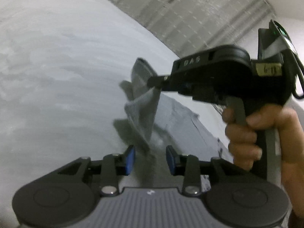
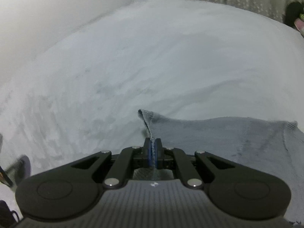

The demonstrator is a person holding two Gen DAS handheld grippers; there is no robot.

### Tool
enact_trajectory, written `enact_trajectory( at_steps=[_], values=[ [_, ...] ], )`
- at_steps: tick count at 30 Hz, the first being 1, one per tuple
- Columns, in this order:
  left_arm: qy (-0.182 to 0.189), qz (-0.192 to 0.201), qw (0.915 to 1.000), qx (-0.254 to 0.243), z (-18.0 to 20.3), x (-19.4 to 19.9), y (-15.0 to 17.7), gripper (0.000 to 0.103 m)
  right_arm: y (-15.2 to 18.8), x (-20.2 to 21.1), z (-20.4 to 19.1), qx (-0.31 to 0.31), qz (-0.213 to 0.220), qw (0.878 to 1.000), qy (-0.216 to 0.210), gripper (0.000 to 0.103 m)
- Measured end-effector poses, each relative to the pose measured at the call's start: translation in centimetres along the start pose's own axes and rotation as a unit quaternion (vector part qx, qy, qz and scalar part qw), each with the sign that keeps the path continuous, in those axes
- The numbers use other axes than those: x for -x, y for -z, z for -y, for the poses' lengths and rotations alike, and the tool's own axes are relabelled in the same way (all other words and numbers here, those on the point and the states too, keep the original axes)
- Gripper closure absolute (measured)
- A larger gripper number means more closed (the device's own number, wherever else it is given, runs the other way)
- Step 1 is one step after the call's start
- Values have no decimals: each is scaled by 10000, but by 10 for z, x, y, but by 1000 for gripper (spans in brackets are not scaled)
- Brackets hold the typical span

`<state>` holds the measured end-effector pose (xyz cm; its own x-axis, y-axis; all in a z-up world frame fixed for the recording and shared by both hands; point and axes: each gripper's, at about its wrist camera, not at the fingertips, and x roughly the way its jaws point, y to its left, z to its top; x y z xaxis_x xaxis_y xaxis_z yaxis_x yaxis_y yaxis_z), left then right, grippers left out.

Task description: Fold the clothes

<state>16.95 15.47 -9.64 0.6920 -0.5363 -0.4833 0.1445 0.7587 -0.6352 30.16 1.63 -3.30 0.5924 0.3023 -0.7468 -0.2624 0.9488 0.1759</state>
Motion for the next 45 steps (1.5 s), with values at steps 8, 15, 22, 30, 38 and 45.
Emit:
enact_trajectory(
  at_steps=[8,15,22,30,38,45],
  values=[
    [440,-410,9956,-720,20,-5,4,68,7,48,62,-798,534,9950,-271,100],
    [995,-665,9890,-868,27,3,11,68,31,80,115,-1544,835,9836,-419,100],
    [1556,-862,9790,-993,39,5,19,68,64,104,158,-1985,1077,9731,-460,100],
    [1763,-1176,9678,-1357,61,-5,31,68,96,117,190,-2280,1204,9654,-390,100],
    [1705,-1596,9569,-1725,63,-6,42,68,117,127,203,-2268,1447,9628,-265,100],
    [1719,-1764,9506,-1890,66,-7,48,67,130,130,210,-2212,1420,9648,9,98]
  ],
)
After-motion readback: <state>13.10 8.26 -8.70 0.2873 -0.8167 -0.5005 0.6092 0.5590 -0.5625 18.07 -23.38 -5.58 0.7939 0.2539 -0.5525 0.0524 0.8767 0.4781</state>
